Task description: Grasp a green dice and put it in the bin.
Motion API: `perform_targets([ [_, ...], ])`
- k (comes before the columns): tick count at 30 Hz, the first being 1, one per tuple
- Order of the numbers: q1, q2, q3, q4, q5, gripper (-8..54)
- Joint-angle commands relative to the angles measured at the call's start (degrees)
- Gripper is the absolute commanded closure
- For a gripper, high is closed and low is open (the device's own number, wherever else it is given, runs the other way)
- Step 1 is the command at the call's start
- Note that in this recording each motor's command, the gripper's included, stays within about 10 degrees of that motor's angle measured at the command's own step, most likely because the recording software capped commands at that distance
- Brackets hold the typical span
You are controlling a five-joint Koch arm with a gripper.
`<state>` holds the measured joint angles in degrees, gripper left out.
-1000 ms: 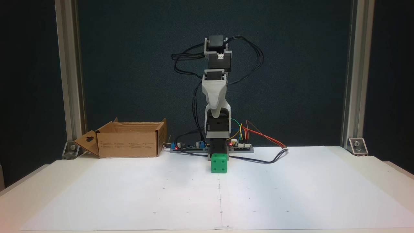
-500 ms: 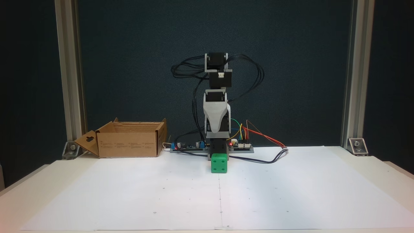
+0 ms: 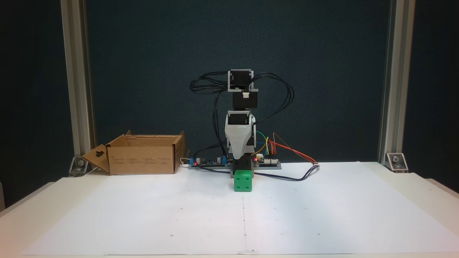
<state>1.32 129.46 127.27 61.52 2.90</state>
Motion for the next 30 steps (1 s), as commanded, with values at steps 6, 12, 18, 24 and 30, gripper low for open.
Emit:
perform_targets([
  [6,-0.6,5.6,1.8,-3.9,2.4,1.5],
  [12,-0.6,5.4,2.6,-4.7,2.7,1.5],
  [18,-0.7,2.4,2.6,-4.8,4.4,1.5],
  [24,-1.0,-0.9,2.6,-6.2,5.3,1.5],
  [30,-1.1,-4.1,3.4,-9.4,5.3,1.6],
])
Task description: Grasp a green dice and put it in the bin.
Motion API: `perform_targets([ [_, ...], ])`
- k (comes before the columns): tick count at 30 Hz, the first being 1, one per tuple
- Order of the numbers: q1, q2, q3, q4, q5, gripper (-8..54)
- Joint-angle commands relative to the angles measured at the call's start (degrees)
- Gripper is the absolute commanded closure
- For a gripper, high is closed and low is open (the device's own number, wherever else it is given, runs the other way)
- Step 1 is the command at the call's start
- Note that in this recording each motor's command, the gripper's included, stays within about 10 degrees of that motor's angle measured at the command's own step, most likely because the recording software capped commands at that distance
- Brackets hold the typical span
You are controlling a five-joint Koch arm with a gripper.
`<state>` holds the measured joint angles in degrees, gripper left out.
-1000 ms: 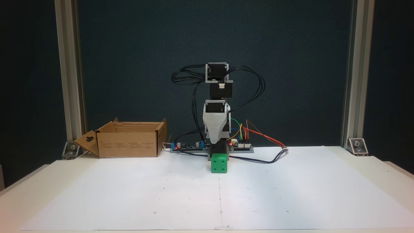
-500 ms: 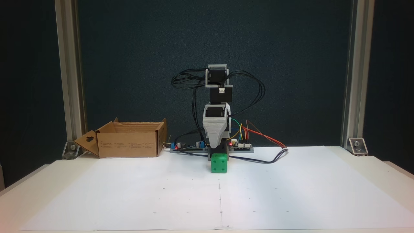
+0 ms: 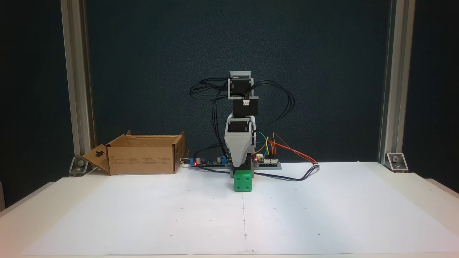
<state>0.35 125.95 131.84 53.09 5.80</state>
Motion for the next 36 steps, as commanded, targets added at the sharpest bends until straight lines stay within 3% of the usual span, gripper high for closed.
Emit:
perform_targets([
  [1,-0.2,-1.2,-1.1,-1.0,2.5,1.6],
  [36,-0.7,-11.4,7.5,-13.1,3.6,2.4],
])
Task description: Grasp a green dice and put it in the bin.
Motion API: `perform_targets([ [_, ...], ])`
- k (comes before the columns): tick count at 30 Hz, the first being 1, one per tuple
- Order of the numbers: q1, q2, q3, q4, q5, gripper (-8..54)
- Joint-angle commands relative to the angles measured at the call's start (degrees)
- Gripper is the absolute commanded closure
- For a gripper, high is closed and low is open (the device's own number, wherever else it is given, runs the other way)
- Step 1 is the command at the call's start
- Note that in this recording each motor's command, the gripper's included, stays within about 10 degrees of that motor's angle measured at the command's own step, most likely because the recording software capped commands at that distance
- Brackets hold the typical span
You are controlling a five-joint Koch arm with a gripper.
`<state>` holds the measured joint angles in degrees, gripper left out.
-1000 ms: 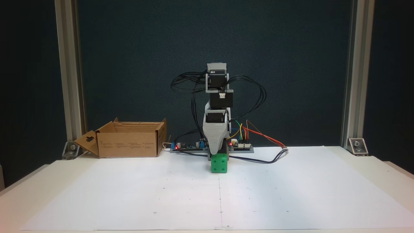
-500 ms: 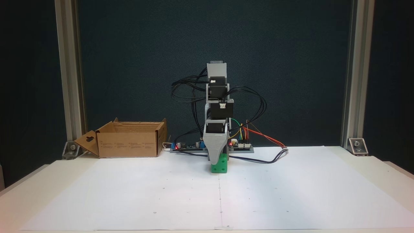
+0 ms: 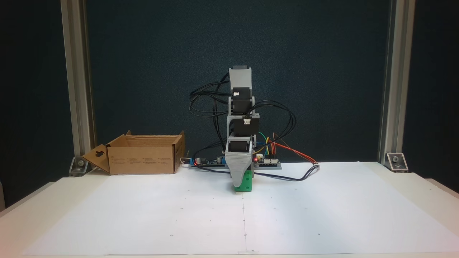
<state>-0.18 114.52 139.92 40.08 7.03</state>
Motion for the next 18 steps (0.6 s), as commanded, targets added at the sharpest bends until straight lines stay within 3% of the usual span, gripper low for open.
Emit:
perform_targets([
  [1,-0.2,-0.1,-0.6,-0.3,2.5,2.5],
  [18,-1.1,-3.5,-0.6,-2.9,3.3,2.5],
])
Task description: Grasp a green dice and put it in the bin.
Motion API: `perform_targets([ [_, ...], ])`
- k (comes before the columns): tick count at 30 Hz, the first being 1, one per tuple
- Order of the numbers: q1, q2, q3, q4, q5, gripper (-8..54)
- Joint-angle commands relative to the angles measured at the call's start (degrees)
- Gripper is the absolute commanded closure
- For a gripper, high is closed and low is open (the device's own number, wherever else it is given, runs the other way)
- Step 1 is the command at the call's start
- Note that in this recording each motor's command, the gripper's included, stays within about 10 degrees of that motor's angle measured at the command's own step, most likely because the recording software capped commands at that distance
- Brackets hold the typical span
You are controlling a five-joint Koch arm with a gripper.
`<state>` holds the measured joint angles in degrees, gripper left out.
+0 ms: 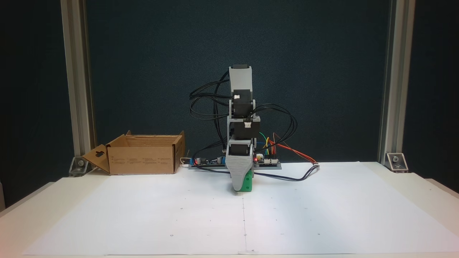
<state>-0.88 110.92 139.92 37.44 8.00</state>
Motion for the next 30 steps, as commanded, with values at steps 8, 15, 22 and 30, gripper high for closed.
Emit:
perform_targets([
  [8,-1.0,-0.7,-0.6,-0.6,2.4,4.6],
  [15,-1.0,-0.7,-0.6,-0.8,3.0,14.7],
  [22,-1.0,-0.7,-0.6,-0.8,4.4,26.7],
  [30,-0.9,-0.4,-1.3,0.4,4.7,33.5],
])
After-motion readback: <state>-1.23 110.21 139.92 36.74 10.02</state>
